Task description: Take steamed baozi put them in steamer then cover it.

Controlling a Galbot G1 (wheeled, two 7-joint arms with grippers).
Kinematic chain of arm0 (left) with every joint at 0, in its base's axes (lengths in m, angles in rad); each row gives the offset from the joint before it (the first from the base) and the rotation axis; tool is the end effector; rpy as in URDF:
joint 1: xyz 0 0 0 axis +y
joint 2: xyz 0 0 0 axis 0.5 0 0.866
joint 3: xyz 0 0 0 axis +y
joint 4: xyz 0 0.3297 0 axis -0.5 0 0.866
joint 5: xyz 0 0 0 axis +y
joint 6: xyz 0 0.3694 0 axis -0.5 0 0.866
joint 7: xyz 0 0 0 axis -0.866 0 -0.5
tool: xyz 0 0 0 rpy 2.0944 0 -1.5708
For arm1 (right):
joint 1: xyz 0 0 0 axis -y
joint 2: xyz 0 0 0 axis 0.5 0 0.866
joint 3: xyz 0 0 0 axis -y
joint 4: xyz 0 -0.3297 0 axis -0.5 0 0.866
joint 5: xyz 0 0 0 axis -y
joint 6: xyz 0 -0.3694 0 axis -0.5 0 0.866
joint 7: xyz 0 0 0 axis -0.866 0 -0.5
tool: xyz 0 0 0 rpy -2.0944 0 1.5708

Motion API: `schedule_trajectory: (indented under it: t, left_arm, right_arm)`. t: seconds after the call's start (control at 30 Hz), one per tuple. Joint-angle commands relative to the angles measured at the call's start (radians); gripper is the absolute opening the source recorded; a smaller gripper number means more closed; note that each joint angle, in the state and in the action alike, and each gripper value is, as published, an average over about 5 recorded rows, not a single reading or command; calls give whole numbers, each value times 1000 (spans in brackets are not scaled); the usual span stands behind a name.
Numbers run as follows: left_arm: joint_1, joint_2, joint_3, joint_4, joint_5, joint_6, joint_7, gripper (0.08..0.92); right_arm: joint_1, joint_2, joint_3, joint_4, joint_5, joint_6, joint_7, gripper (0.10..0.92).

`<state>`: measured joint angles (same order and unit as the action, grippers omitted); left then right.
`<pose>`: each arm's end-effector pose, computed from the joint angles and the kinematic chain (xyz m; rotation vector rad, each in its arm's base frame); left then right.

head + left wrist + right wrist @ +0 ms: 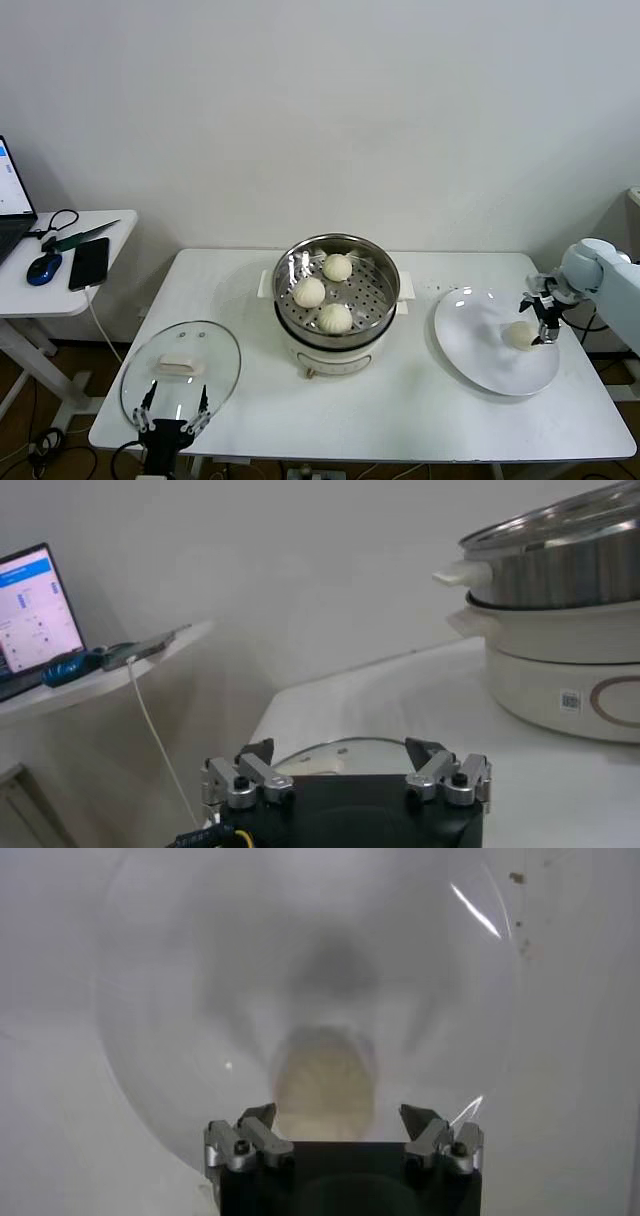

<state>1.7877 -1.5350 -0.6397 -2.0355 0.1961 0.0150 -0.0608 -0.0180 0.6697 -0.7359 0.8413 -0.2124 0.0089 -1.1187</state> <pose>0.1324 0.0441 -0.3414 0.1586 -2.8197 -0.4282 0.5259 -0.2888 -0.2180 1.0607 -1.3046 1.2874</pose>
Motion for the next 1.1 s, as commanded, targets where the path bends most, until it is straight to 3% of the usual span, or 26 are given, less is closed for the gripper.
schedule_trajectory:
  t: [0.03, 0.47, 0.8, 1.1]
  left_arm:
    - [5, -1, 0, 1, -2, -2, 0, 823]
    - [4, -1, 0, 2, -2, -2, -1, 823]
    - [7, -4, 1, 6, 0, -6, -2, 823]
    - [8, -11, 8, 3, 1, -16, -2, 823]
  right_arm:
    - [-41, 39, 30, -57, -37, 1, -3, 823]
    - [-42, 48, 33, -73, -37, 1, -9, 813]
    - [-12, 57, 22, -85, 7, -24, -9, 717]
    - [163, 33, -133, -15, 242, -76, 0, 702]
